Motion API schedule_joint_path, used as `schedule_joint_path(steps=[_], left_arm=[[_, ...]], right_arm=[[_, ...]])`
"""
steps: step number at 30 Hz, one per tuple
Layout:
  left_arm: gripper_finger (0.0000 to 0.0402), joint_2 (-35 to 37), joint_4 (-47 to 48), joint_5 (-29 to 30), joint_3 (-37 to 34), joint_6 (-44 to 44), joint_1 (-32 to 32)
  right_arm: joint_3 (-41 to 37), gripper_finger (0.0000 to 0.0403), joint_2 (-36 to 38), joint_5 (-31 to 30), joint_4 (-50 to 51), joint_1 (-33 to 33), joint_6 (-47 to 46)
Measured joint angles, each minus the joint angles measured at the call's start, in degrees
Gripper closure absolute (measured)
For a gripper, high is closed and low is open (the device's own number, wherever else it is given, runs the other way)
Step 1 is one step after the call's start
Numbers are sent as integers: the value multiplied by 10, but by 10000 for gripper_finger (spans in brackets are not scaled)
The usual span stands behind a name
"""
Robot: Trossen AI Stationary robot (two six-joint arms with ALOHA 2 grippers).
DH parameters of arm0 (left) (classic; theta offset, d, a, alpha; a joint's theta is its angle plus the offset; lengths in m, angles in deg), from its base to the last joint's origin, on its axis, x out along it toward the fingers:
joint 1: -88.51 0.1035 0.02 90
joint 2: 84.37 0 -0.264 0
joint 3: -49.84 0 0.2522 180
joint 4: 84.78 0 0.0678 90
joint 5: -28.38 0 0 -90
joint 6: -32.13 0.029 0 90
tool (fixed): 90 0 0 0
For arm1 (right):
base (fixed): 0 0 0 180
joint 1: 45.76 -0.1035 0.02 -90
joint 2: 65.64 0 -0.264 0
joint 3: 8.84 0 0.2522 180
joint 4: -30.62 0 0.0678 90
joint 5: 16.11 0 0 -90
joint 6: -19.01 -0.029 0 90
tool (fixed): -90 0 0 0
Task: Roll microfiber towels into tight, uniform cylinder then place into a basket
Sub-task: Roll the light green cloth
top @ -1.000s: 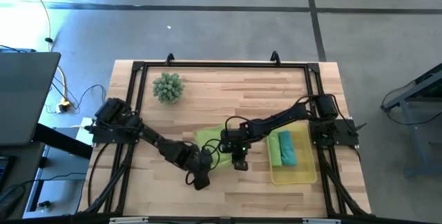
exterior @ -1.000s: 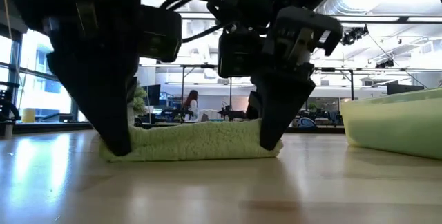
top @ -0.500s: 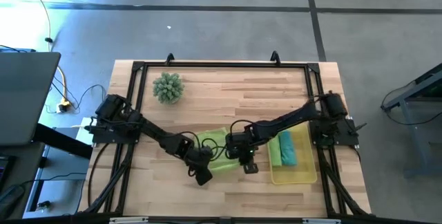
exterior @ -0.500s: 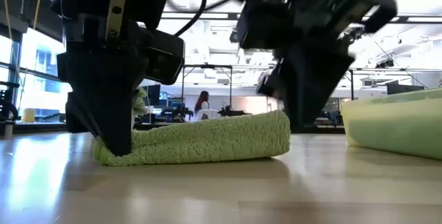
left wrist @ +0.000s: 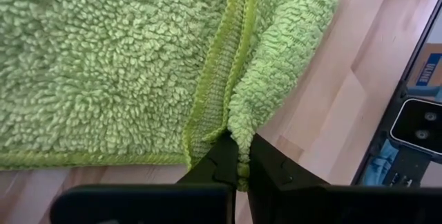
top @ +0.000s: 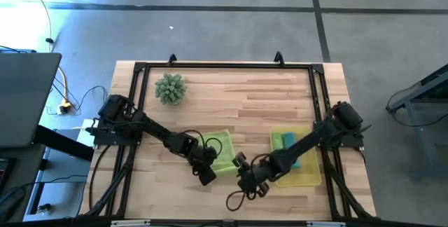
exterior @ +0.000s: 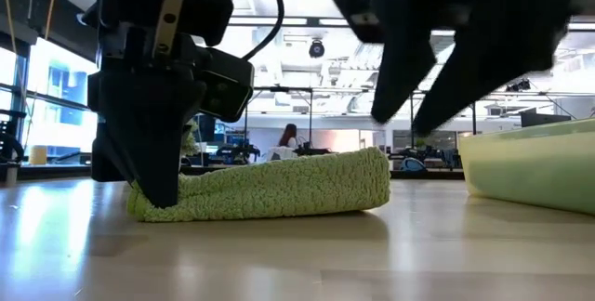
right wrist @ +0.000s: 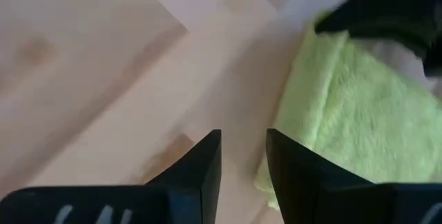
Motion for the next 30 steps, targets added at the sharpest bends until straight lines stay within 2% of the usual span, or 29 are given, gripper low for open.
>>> schedule_joint_path(steps=[5, 7, 19, 25, 30], left_arm=[[400, 0, -3, 1, 0, 4, 0], [400, 0, -7, 0, -1, 4, 0], [395, 0, -10, 1, -1, 8, 0], [354, 4, -6, 4, 2, 18, 0], [311, 22, 36, -4, 21, 79, 0]], right_arm=[[0, 295, -29, -73, -14, -2, -22], [0, 295, -39, -81, -13, 6, -30], [1, 295, -80, -66, -8, 47, -56], [2, 295, -83, -15, -1, 62, -81], [2, 295, -83, 3, 2, 70, -89]])
